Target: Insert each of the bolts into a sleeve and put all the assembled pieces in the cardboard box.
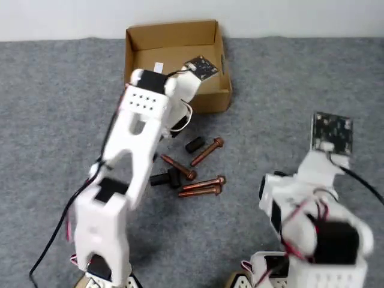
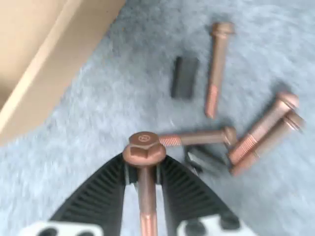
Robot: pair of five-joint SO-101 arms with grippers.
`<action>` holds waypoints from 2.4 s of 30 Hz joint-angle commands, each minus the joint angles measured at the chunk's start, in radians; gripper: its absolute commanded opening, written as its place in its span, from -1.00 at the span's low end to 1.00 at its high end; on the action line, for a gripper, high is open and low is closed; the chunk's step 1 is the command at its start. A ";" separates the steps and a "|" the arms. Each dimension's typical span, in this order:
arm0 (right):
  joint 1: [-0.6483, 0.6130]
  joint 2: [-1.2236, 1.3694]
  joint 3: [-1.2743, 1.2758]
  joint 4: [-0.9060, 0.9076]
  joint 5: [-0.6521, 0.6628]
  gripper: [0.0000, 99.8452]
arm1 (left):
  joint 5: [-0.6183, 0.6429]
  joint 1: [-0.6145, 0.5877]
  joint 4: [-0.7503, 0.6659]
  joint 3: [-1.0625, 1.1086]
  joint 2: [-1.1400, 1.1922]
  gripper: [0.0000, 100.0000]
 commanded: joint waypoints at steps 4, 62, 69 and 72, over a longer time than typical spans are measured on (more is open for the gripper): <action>0.001 -0.151 0.083 0.036 0.043 -0.98 | 0.003 0.003 -0.083 0.441 -0.588 -0.99; -0.812 -0.239 0.569 -0.719 0.115 -0.98 | 0.895 0.227 -0.812 1.596 -2.220 -0.99; -0.816 -0.232 0.539 -0.745 0.206 -0.98 | 0.893 0.226 -0.812 1.627 -2.223 -0.99; -0.816 -0.231 0.525 -0.740 0.213 -0.98 | 0.891 0.226 -0.824 1.641 -2.223 -0.99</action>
